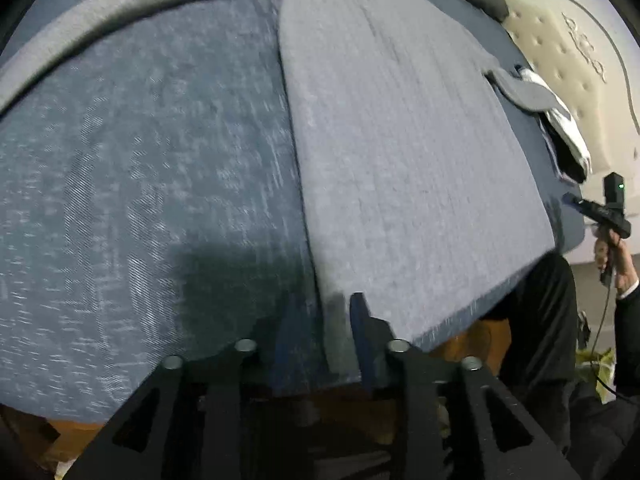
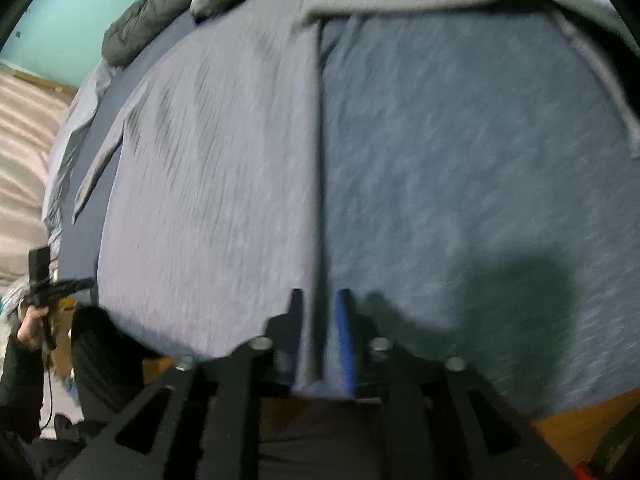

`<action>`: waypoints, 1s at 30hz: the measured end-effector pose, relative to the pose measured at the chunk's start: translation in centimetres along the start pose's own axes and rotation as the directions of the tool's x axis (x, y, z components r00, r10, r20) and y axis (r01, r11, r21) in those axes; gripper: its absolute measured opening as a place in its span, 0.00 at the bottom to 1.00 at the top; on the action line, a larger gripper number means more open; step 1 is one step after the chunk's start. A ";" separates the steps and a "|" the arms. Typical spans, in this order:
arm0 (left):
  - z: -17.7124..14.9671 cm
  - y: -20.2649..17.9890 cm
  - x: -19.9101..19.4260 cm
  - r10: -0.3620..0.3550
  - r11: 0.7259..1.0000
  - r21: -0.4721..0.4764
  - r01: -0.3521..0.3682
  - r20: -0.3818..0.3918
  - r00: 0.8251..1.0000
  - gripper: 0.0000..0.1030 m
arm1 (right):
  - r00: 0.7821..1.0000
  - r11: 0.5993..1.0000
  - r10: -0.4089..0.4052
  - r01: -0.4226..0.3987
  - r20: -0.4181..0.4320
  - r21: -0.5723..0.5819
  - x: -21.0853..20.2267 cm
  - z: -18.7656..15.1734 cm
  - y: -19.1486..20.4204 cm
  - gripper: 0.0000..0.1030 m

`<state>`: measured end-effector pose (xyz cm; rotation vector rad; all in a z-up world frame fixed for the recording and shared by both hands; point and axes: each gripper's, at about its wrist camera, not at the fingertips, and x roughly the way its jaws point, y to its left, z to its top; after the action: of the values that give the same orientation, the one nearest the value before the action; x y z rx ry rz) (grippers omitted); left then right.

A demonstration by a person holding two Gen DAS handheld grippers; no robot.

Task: Fold clothes
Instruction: 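Open both grippers and release the folded sweater edge, then grasp the grey sleeve cuff lying on the white pillow with the right gripper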

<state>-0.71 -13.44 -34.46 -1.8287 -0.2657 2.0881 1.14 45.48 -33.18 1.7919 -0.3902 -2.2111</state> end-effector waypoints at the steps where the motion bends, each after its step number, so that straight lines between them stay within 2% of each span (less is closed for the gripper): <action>1: 0.2 0.0 -0.1 0.017 1.000 0.001 -0.017 0.011 1.000 0.31 | 1.000 1.000 -0.002 0.002 0.028 0.010 -0.9 0.9 -0.6 0.28; 4: 0.8 0.2 -0.3 0.060 0.998 -0.003 -0.060 0.043 0.997 0.31 | 0.990 0.998 -0.026 0.018 0.138 0.057 -4.2 3.9 -2.6 0.32; 6: 1.2 0.3 -0.3 0.078 0.997 -0.012 -0.077 0.061 0.995 0.31 | 0.974 0.994 -0.026 0.002 0.227 0.107 -7.4 6.7 -4.7 0.37; 10: 2.2 0.4 -0.3 0.103 0.995 -0.026 -0.101 0.086 0.991 0.34 | 0.922 0.974 -0.039 -0.050 0.386 0.219 -12.8 12.0 -8.4 0.46; 11: 2.4 0.4 -0.2 0.108 0.994 -0.030 -0.106 0.088 0.990 0.39 | 0.909 0.969 -0.055 -0.052 0.413 0.243 -13.8 12.8 -9.2 0.49; 14: 3.4 -0.2 0.1 0.125 0.992 -0.029 -0.123 0.091 0.988 0.40 | 0.871 0.950 -0.128 -0.028 0.474 0.310 -16.7 15.0 -12.9 0.53; 16: 4.0 -0.8 0.3 0.140 0.990 -0.022 -0.139 0.093 0.986 0.40 | 0.850 0.929 -0.173 -0.027 0.497 0.369 -18.0 16.7 -15.7 0.53; 20: 5.0 -1.1 0.7 0.148 0.988 -0.047 -0.144 0.095 0.984 0.44 | 0.828 0.889 -0.220 -0.048 0.515 0.456 -18.7 18.5 -19.4 0.53; 25: 5.5 -1.1 1.0 0.159 0.985 -0.077 -0.151 0.110 0.981 0.46 | 0.823 0.850 -0.243 -0.074 0.514 0.521 -18.8 20.1 -22.4 0.54; 30: 6.1 -0.7 1.1 0.187 0.978 -0.116 -0.173 0.122 0.975 0.49 | 0.805 0.814 -0.262 -0.111 0.532 0.570 -18.8 21.8 -25.5 0.55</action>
<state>-6.74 -11.80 -34.32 -1.8369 -0.2554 2.3672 -17.38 76.95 -21.28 1.2673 -1.2682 -2.9140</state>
